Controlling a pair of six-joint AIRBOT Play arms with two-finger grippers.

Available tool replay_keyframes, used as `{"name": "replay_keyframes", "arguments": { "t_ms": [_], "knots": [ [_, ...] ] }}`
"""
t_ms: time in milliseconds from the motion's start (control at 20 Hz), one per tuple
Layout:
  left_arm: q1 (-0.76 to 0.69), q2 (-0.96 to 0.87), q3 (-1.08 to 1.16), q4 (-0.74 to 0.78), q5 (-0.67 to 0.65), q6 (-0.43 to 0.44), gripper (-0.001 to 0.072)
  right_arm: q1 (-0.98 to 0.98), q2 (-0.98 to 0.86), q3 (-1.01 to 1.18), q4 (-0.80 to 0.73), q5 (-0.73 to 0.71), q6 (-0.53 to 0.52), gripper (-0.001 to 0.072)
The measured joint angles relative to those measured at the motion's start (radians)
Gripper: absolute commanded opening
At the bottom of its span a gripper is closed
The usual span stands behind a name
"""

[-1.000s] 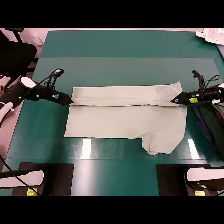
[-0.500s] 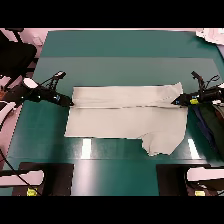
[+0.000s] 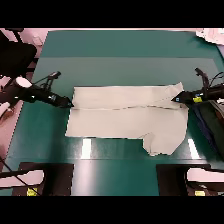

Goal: Fold the shirts.

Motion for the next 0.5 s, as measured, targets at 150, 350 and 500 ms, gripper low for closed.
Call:
{"name": "replay_keyframes", "arguments": {
  "t_ms": [150, 350, 500],
  "knots": [
    [0.081, 0.1, 0.0, -0.015, -0.061, -0.005, 0.0504, 0.0, 0.101, 0.0, -0.003, 0.008, 0.014, 0.0528],
    [0.151, 0.254, -0.029, -0.015, -0.186, -0.035, 0.0503, -0.002, 0.245, -0.014, -0.006, 0.069, 0.115, 0.0526],
    [0.17, 0.328, -0.114, 0.002, -0.242, -0.077, 0.0504, -0.03, 0.355, -0.083, -0.021, 0.093, 0.228, 0.0527]
  ]
}}
